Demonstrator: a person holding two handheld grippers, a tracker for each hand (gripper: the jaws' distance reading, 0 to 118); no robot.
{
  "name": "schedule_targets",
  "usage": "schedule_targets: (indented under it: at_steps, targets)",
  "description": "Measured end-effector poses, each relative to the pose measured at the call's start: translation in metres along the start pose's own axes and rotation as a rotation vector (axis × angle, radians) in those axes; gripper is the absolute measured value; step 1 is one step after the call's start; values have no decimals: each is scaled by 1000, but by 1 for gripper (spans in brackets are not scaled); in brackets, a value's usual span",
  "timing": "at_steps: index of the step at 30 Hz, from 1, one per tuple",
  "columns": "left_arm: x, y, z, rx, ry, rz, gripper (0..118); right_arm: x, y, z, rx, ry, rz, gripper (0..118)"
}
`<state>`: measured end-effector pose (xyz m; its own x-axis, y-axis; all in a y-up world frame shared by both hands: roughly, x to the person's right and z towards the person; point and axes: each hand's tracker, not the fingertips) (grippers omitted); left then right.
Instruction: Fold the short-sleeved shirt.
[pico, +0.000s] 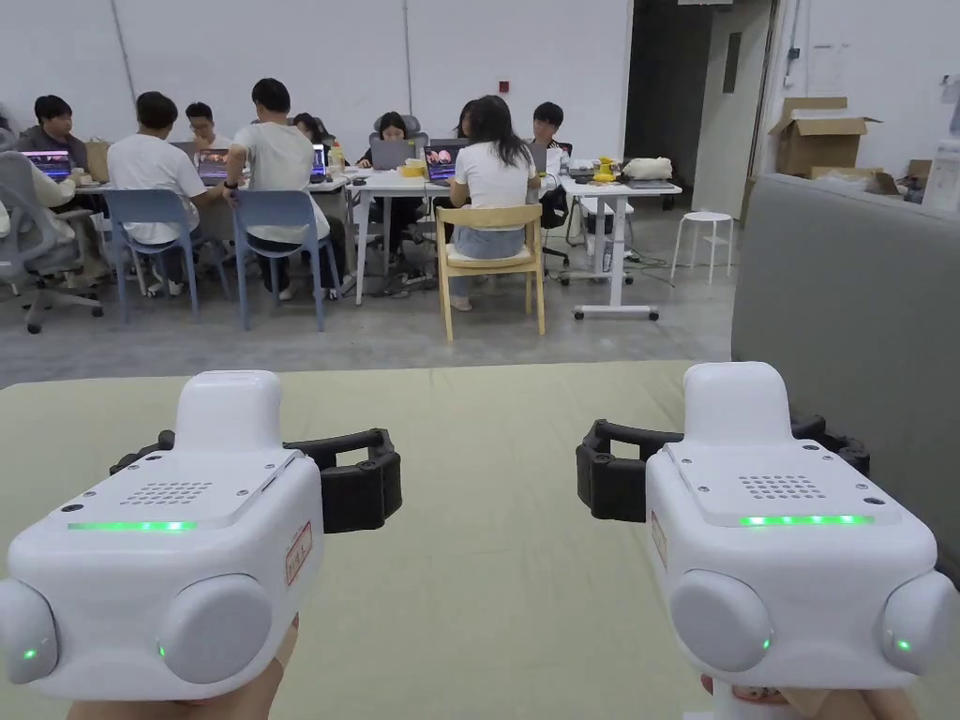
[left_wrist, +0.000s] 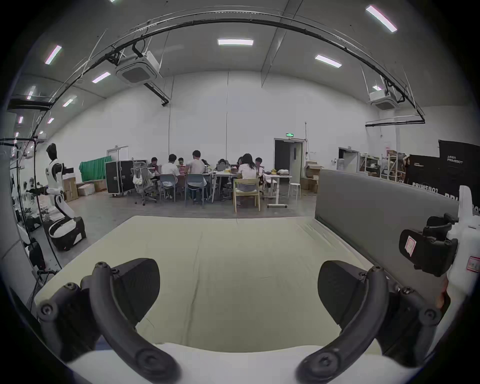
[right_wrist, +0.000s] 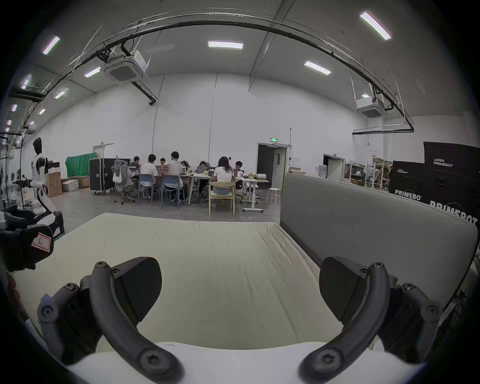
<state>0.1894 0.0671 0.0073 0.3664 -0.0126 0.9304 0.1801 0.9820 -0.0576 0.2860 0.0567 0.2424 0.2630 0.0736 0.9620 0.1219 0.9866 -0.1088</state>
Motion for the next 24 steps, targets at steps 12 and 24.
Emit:
schedule_targets:
  at_steps: [12, 24]
  targets:
    - [-2, -3, -2, -20, -16, 9, 118, 1, 2, -3, -46, 71, -78, 118]
    - [2, -3, -2, -24, -29, 8, 118, 5, 5, -5, -64, 66, -103, 118]
